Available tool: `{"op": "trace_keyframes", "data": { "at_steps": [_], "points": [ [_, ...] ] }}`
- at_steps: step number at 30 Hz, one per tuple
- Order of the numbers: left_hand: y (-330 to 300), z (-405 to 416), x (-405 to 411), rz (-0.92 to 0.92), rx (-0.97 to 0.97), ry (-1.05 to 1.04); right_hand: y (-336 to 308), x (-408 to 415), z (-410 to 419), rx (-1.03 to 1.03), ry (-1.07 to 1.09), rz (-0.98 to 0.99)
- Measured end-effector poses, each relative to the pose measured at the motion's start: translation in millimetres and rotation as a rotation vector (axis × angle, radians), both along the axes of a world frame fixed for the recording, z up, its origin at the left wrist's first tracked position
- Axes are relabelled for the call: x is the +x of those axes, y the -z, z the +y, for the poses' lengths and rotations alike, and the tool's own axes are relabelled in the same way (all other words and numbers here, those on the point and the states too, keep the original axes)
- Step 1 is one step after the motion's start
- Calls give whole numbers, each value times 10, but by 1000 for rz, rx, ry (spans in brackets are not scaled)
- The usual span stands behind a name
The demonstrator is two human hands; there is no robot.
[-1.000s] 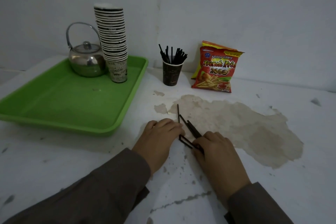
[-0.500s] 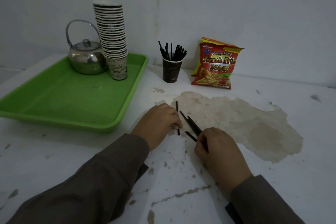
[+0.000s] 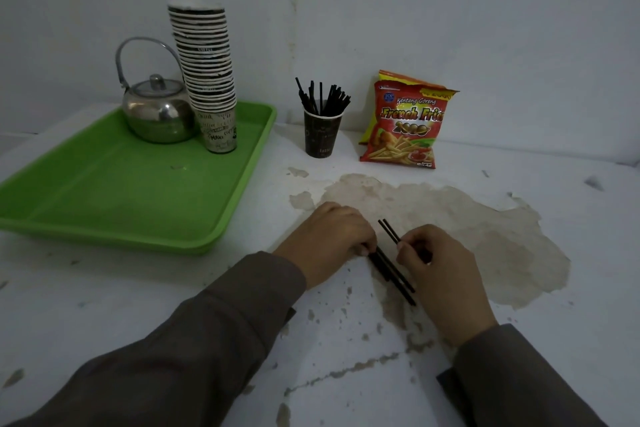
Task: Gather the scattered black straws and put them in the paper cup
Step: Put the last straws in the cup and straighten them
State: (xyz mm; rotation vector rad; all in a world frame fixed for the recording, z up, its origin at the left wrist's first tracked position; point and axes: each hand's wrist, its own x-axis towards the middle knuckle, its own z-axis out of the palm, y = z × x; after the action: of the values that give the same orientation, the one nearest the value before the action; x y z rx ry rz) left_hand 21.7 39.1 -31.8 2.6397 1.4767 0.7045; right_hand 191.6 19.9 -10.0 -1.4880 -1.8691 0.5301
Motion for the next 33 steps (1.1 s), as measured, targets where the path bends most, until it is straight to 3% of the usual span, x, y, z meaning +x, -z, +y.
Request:
{"op": "trace_keyframes", "data": {
  "at_steps": [11, 21, 26, 33],
  "points": [
    [48, -55, -26, 66, 142, 67, 32, 8, 11, -109, 18, 37],
    [109, -89, -59, 7, 158, 30, 19, 10, -18, -168, -20, -12],
    [24, -87, -71, -180, 162, -9, -53, 21, -10, -190, 17, 146],
    [-282, -213, -94, -726, 191, -185, -280, -33, -44, -279, 25, 509]
  ]
}}
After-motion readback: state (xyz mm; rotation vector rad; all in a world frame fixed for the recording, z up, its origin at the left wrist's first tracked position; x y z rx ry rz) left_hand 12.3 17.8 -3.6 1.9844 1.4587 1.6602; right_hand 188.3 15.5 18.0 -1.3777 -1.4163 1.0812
